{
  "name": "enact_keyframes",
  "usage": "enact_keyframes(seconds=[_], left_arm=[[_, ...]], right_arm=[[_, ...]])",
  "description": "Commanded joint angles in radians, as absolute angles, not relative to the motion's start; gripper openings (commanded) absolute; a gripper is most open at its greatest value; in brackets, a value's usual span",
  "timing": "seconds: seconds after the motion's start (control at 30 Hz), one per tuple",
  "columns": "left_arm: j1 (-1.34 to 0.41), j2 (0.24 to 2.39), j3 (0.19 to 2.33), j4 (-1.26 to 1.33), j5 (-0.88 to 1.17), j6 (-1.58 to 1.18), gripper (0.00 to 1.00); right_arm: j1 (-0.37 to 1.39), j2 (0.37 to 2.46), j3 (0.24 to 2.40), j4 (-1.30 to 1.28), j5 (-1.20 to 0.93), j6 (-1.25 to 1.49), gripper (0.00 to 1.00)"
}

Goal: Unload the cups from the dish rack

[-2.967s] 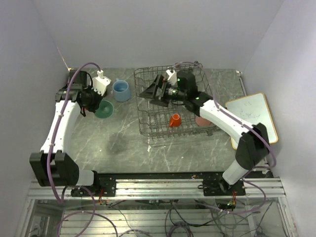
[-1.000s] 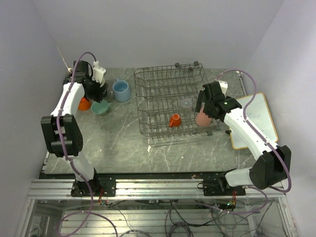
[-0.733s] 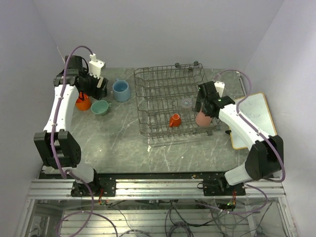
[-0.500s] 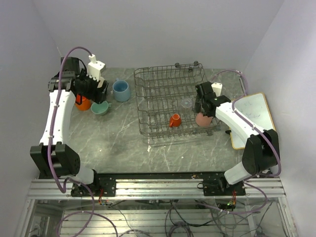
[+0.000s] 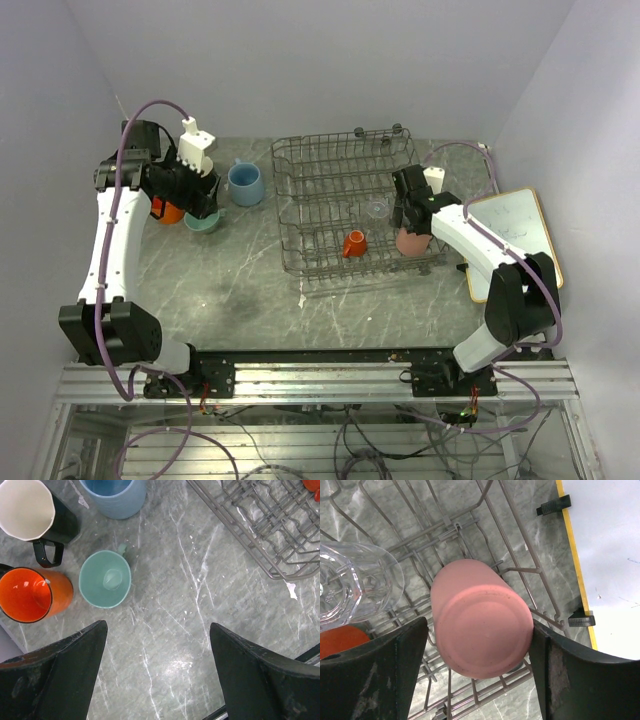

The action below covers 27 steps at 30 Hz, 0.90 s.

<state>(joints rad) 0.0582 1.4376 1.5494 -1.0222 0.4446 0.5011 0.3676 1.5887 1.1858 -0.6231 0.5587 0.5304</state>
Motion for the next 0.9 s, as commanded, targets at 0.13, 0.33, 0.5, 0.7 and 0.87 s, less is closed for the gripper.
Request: enact_keyframes(seconds=[0.13, 0.33, 0.5, 0.7, 0.87], left_arm=[[0.06, 1.395, 1.536, -1.049, 0.456, 0.538, 0.94], [0.059, 1.371, 1.522, -1.041, 0.494, 0.53, 0.98], [0.06, 1.371, 1.518, -1.038, 0.497, 0.527, 0.98], [0.057, 1.291, 1.388, -0.911, 0.577, 0.491, 1.0], [0.056, 1.259, 1.347, -0.921, 0.584, 0.536, 1.0]], right_arm=[[0.355, 1.576, 1.174, -0.591, 0.562, 0.537, 0.63], [0.329, 1.552, 1.147, -0.578, 0.541, 0.539, 0.49], [0.328, 1.522, 1.194, -0.605, 0.542, 0.539, 0.31], [0.34, 1.451, 1.285, -0.671, 0.525, 0.536, 0.21], [0.35, 1.368, 1.379, -0.711, 0.476, 0.515, 0.18]])
